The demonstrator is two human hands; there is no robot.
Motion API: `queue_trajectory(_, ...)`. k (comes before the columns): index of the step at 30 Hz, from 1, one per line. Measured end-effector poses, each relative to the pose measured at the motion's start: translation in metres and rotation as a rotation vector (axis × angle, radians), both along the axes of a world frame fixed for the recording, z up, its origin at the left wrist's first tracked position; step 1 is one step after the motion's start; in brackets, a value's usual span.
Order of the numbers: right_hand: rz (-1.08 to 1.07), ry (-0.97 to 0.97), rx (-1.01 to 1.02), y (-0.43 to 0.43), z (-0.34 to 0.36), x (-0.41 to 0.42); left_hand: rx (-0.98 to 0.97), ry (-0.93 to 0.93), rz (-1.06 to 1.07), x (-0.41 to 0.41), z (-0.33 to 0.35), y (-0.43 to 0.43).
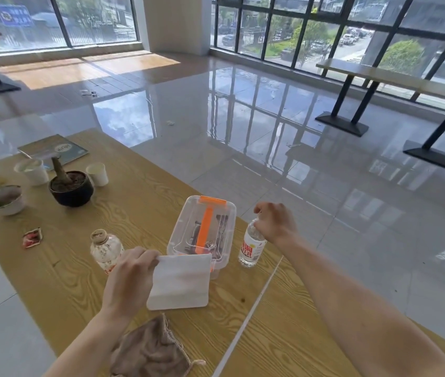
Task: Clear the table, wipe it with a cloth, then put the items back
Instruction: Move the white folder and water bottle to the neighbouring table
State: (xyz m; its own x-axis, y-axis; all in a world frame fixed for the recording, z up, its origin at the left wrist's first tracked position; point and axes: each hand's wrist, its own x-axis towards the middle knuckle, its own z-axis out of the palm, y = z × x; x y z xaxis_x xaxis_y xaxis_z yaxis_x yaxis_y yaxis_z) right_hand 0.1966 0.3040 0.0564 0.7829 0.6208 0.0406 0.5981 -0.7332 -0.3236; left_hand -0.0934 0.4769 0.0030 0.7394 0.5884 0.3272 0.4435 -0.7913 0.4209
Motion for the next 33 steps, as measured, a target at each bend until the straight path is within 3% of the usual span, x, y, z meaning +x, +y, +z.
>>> queue_trajectory(16,0.031,0.023,-0.023,0.002,0.000,-0.002,-0.033,0.082,0.048,-0.006,0.006,-0.008)
queue_trajectory(23,0.019,-0.012,0.033,-0.014,0.013,-0.019,0.049,0.130,0.059,-0.005,0.032,-0.025)
queue_trajectory(33,-0.008,-0.039,0.073,-0.107,0.035,-0.077,0.130,0.121,-0.145,0.030,0.063,-0.108)
